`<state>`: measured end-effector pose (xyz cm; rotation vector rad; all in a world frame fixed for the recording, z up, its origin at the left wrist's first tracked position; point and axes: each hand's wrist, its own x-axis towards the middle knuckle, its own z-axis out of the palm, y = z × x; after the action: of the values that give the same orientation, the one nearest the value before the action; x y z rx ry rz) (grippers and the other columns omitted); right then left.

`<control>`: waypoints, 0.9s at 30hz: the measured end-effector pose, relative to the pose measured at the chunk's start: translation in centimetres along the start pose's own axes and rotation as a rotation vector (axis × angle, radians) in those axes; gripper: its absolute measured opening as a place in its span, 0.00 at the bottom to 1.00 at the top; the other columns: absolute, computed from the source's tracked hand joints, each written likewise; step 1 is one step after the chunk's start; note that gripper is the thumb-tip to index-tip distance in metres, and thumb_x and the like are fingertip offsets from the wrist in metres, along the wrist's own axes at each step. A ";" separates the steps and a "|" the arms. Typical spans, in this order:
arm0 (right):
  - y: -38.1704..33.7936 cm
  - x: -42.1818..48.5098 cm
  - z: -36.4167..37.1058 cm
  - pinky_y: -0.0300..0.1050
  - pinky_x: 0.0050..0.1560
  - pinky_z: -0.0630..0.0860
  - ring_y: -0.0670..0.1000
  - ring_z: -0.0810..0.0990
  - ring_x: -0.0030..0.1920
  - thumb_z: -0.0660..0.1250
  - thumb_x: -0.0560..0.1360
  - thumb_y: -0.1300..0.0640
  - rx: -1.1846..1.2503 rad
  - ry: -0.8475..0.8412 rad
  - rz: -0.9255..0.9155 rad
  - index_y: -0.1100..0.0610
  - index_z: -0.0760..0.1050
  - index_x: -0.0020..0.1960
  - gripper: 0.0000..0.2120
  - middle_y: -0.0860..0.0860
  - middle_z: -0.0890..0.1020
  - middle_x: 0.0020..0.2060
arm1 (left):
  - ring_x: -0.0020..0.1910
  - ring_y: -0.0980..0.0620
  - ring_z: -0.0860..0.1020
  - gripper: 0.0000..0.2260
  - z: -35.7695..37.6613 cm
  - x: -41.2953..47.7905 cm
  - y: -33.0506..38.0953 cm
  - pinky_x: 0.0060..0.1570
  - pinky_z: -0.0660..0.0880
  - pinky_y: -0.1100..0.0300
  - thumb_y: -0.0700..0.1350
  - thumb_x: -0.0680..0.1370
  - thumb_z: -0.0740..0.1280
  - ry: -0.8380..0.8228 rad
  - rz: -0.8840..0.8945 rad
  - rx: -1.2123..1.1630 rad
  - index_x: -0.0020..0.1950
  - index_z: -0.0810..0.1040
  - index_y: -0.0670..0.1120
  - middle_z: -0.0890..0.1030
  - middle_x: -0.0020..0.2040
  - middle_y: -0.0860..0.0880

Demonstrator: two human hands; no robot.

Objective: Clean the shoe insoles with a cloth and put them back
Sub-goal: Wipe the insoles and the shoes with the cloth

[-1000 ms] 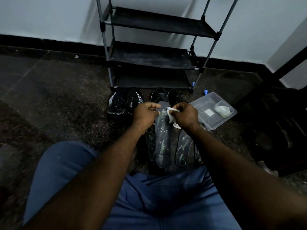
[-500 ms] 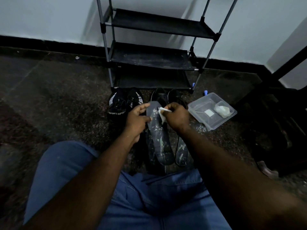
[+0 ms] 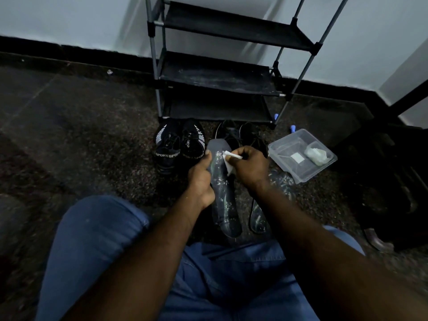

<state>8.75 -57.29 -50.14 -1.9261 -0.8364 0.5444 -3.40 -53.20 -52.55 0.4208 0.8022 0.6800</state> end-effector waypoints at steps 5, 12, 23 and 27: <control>-1.3 0.0 -1.6 0.35 0.36 0.72 0.39 0.79 0.35 0.76 0.75 0.57 0.173 0.213 -0.002 0.54 0.81 0.44 0.04 0.46 0.84 0.37 | 0.46 0.42 0.84 0.24 -0.2 -0.1 0.0 0.46 0.80 0.52 0.57 0.83 0.61 -0.043 -0.025 -0.038 0.65 0.80 0.38 0.84 0.54 0.38; -2.4 0.5 -2.9 0.43 0.39 0.72 0.47 0.77 0.41 0.73 0.76 0.55 -0.400 0.202 -0.446 0.53 0.78 0.46 0.05 0.47 0.80 0.42 | 0.53 0.41 0.83 0.24 0.3 0.3 -0.2 0.54 0.79 0.49 0.55 0.81 0.62 -0.110 -0.042 0.000 0.68 0.79 0.39 0.83 0.60 0.37; -1.0 -0.3 -1.0 0.35 0.51 0.74 0.46 0.82 0.49 0.70 0.77 0.59 -0.382 0.047 -0.342 0.54 0.86 0.54 0.08 0.49 0.86 0.52 | 0.48 0.41 0.82 0.20 0.2 1.1 -0.2 0.46 0.80 0.50 0.49 0.78 0.67 0.040 0.018 0.074 0.63 0.81 0.37 0.83 0.57 0.36; -1.0 0.0 -0.9 0.35 0.51 0.76 0.43 0.83 0.47 0.72 0.78 0.57 -0.314 0.095 -0.288 0.52 0.86 0.52 0.05 0.47 0.87 0.48 | 0.43 0.42 0.83 0.17 0.4 1.2 -0.4 0.42 0.81 0.53 0.48 0.80 0.66 0.035 0.026 0.133 0.61 0.83 0.37 0.84 0.52 0.37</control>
<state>9.00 -57.48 -48.85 -2.0438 -1.1675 0.1521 -2.33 -52.63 -53.13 0.5419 0.8800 0.6616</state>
